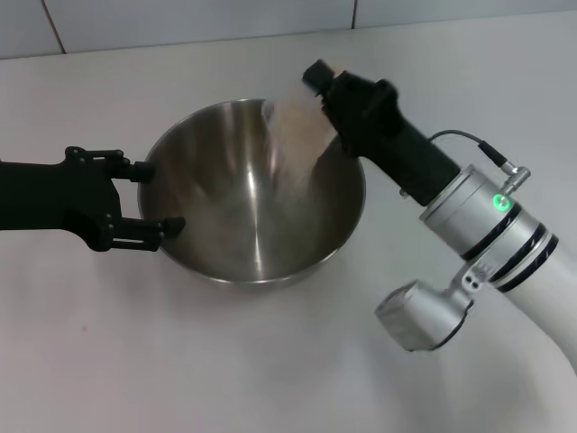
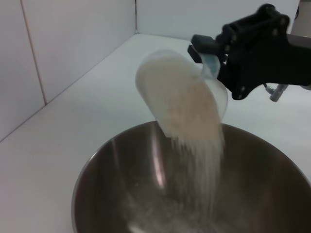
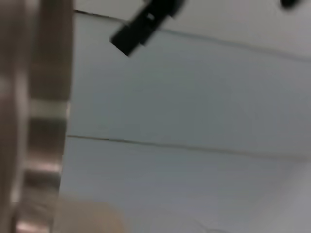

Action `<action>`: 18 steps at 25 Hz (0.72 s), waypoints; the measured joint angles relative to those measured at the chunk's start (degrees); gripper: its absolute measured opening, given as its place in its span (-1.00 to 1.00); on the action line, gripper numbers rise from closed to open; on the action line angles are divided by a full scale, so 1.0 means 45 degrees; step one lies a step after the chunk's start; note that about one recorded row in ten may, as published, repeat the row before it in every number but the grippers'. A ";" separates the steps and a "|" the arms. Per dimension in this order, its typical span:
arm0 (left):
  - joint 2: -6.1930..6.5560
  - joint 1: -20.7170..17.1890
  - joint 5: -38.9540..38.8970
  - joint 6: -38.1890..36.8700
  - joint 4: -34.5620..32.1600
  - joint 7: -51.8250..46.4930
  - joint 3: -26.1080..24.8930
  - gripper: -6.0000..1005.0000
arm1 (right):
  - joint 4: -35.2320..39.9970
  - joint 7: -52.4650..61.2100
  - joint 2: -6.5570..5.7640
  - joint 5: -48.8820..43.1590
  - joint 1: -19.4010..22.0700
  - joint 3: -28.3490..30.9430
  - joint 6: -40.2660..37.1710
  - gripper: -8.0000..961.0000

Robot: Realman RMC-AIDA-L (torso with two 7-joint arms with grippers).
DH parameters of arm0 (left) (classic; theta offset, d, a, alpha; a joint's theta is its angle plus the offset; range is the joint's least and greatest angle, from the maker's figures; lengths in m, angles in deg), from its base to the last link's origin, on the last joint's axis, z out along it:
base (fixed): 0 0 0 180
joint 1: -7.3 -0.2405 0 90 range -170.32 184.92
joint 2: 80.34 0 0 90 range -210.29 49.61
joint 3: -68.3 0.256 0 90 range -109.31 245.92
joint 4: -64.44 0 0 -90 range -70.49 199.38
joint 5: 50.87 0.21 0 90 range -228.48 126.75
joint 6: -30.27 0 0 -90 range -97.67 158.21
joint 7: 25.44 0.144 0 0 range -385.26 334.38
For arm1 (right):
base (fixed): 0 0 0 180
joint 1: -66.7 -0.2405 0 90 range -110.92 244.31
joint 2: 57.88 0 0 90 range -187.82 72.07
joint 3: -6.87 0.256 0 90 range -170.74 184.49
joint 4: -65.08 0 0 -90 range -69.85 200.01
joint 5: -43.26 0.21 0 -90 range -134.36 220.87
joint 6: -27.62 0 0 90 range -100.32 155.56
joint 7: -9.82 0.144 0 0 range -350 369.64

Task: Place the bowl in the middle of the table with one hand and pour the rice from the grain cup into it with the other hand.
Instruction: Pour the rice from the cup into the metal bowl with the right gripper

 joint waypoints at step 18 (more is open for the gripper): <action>0.0000 0.0194 -0.0001 0.0023 0.0042 -0.0007 0.0244 0.62 | -0.0680 -1.0039 -0.0002 -0.2511 -0.0085 0.1604 0.1212 -0.83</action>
